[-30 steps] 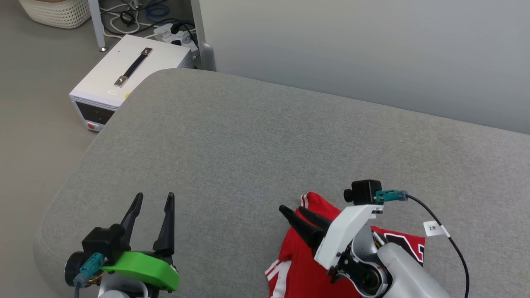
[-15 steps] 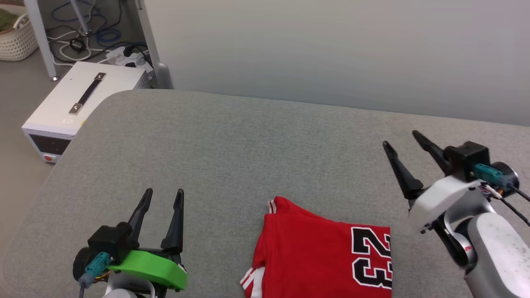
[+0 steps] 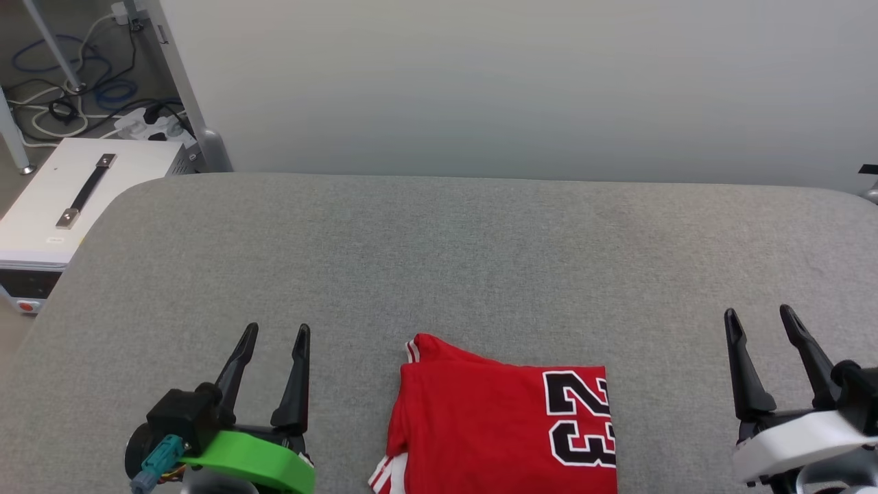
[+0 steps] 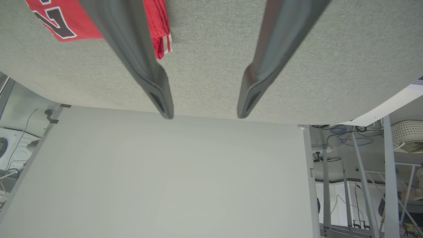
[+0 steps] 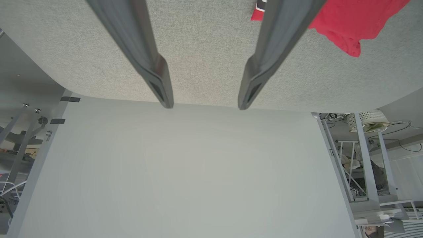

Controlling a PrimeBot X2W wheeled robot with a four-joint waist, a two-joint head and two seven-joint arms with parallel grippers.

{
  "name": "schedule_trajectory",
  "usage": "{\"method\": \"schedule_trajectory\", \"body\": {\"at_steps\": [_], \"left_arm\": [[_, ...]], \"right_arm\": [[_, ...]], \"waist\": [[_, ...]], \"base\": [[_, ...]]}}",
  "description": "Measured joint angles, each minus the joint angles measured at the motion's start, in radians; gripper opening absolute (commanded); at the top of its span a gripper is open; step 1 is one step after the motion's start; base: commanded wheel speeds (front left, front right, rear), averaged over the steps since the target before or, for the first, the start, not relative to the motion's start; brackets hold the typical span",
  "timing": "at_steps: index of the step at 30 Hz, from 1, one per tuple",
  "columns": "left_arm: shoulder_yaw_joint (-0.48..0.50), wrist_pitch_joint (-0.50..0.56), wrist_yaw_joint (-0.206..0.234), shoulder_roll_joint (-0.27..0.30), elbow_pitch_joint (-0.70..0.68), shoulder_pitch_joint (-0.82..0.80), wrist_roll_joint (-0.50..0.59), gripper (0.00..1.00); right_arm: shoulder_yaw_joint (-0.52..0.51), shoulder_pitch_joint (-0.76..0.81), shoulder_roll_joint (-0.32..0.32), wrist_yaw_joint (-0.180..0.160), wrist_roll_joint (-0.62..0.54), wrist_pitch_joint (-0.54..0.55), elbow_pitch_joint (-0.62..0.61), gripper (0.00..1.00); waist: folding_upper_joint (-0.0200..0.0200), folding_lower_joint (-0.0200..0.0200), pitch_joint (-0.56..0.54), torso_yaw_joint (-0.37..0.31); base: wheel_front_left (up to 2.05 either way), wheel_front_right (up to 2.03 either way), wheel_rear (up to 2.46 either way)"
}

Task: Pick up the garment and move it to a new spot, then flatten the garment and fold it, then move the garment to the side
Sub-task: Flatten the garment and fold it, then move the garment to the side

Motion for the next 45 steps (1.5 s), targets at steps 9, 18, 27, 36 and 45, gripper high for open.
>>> {"method": "schedule_trajectory", "body": {"at_steps": [9,18,27,36,45], "left_arm": [[-0.006,0.000,0.000,-0.002,-0.009,0.040,0.001,1.00],[-0.021,0.000,0.000,-0.003,-0.009,0.041,0.012,1.00],[-0.024,0.000,0.000,-0.005,-0.009,0.040,0.021,1.00],[-0.035,0.000,0.000,-0.004,-0.006,0.028,0.024,1.00],[-0.057,0.000,0.000,-0.004,0.003,-0.016,0.028,1.00]], "right_arm": [[-0.014,0.074,0.067,0.000,-0.026,-0.046,-0.010,1.00],[-0.011,0.076,0.078,0.000,-0.026,-0.063,0.030,1.00],[-0.006,0.075,0.077,0.000,-0.026,-0.051,0.038,1.00],[0.126,0.052,-0.018,0.000,0.048,0.333,0.031,1.00],[0.132,-0.010,-0.021,0.000,0.200,0.842,-0.008,1.00]], "waist": [[0.0000,0.0000,0.003,-0.012],[0.0000,0.0000,0.008,-0.003],[0.0000,0.0000,0.013,0.007],[0.0000,0.0000,0.056,0.025],[0.0000,0.0000,0.116,0.057]], "base": [[0.00,0.00,0.00],[0.00,0.00,0.00],[0.00,0.00,0.00],[0.00,0.00,0.00],[0.00,0.00,0.00]]}}
